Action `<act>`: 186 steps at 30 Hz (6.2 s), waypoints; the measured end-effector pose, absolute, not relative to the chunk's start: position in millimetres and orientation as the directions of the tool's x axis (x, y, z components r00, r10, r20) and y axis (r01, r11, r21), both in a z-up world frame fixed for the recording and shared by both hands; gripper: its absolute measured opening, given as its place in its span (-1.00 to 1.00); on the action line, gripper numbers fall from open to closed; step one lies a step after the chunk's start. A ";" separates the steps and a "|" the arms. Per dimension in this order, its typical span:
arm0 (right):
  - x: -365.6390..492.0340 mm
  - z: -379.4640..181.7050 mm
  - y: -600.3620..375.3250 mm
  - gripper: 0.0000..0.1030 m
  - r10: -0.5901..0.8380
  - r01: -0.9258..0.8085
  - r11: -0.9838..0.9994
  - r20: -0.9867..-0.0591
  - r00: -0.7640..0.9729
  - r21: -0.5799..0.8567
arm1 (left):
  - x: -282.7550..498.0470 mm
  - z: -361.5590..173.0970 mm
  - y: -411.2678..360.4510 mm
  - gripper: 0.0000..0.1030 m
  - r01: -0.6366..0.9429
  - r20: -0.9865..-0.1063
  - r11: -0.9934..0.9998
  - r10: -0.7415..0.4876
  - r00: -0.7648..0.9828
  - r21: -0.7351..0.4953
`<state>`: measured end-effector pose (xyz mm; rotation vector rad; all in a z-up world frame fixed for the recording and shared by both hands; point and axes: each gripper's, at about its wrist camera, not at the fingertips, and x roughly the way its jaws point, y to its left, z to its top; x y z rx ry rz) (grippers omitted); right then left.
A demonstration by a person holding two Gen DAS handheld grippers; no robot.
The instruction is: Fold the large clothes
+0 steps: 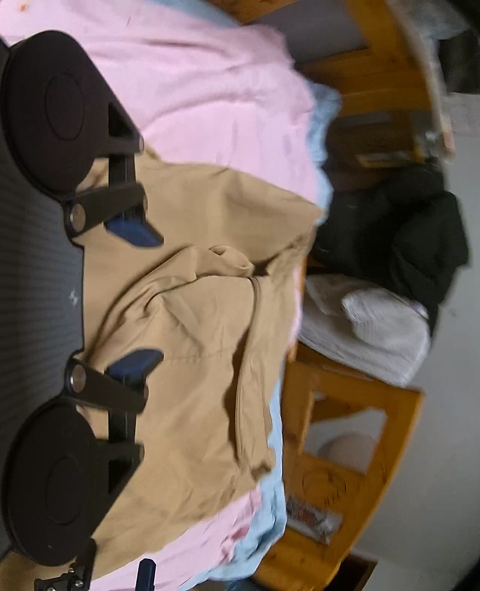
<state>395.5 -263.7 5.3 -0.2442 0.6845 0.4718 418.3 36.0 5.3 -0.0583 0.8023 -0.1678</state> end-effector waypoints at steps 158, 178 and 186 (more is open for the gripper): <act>275.4 39.5 -405.1 0.78 0.246 -0.228 0.968 -0.610 0.753 0.109 | 321.7 9.6 183.2 0.82 -0.010 -0.784 0.973 -0.179 0.595 -0.230; 303.6 8.1 -436.2 -0.98 0.100 0.054 0.978 -0.678 0.729 0.203 | 300.7 -16.5 227.4 -0.94 -0.131 -0.737 0.873 -0.306 0.602 -0.470; 318.1 -31.5 -419.9 -0.99 0.056 0.026 0.995 -0.768 0.638 0.094 | 298.7 -15.5 223.6 -0.94 -0.068 -0.739 0.899 -0.309 0.599 -0.432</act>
